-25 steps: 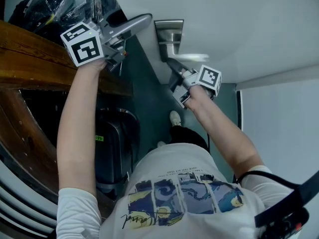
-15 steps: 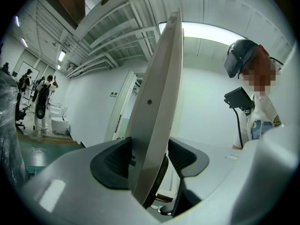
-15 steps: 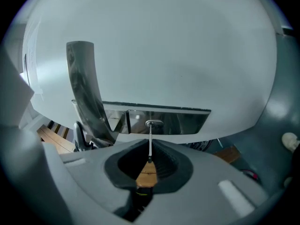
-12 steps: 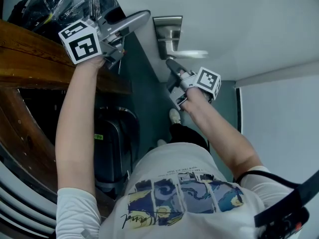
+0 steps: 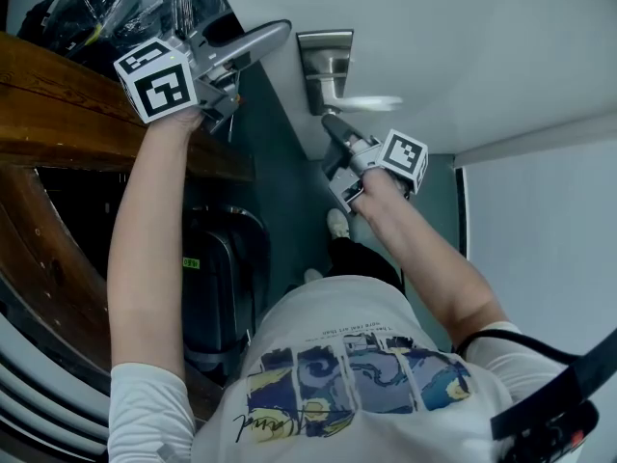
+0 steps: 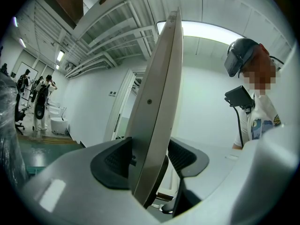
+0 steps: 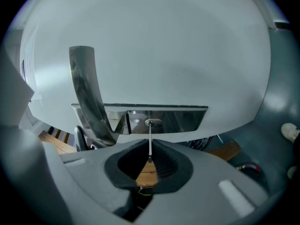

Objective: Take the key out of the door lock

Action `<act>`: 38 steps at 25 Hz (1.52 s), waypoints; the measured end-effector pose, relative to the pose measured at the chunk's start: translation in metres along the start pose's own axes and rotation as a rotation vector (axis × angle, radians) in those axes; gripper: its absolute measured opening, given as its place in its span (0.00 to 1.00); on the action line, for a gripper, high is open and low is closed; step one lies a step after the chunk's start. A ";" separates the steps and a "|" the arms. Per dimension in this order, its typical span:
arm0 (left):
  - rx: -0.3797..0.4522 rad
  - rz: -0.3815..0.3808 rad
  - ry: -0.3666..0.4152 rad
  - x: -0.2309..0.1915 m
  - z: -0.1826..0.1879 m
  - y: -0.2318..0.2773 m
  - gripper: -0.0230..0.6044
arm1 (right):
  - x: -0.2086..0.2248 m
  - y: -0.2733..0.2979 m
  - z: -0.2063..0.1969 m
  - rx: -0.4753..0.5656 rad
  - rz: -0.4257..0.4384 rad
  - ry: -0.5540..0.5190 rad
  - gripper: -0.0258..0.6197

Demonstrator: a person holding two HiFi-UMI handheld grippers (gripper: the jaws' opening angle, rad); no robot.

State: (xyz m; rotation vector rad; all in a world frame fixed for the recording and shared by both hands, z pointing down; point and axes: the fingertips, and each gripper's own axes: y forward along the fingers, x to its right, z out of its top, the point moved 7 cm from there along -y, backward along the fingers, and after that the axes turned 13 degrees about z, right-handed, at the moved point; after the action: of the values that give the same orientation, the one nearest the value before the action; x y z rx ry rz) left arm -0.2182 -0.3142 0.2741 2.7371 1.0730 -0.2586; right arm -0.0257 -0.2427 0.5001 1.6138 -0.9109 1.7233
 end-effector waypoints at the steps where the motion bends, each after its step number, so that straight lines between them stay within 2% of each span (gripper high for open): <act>1: 0.000 0.000 -0.002 0.000 0.000 0.000 0.43 | 0.000 0.000 0.000 -0.001 -0.003 0.004 0.08; 4: -0.003 0.002 -0.002 0.000 0.001 -0.001 0.43 | -0.002 -0.001 0.000 -0.003 -0.014 -0.003 0.08; 8: -0.002 -0.001 -0.003 0.004 0.001 -0.006 0.43 | -0.006 -0.004 -0.005 -0.016 -0.028 -0.065 0.08; 12: 0.002 0.000 -0.019 0.006 0.002 -0.008 0.43 | -0.007 -0.020 -0.032 -0.051 -0.035 -0.036 0.08; 18: 0.014 0.013 -0.018 0.010 -0.001 -0.017 0.35 | -0.007 -0.045 -0.050 -0.069 -0.030 -0.064 0.08; 21: 0.029 0.043 -0.013 0.014 -0.004 -0.022 0.32 | -0.015 -0.059 -0.054 -0.078 -0.025 -0.103 0.08; 25: 0.051 0.073 0.005 0.021 -0.002 -0.027 0.42 | -0.023 -0.080 -0.060 -0.087 -0.035 -0.148 0.08; 28: 0.061 0.132 0.035 0.018 0.000 -0.035 0.42 | -0.025 -0.096 -0.066 -0.101 -0.052 -0.180 0.08; 32: 0.062 0.188 0.030 0.017 -0.007 -0.055 0.42 | -0.029 -0.113 -0.069 -0.109 -0.072 -0.210 0.08; 38: 0.076 0.258 0.026 0.038 -0.025 -0.100 0.42 | -0.052 -0.132 -0.075 -0.136 0.002 -0.365 0.08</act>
State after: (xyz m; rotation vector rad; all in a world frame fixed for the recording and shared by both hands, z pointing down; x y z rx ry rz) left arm -0.2574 -0.2115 0.2781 2.9140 0.7172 -0.2291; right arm 0.0413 -0.1032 0.4572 1.8662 -1.1729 1.3561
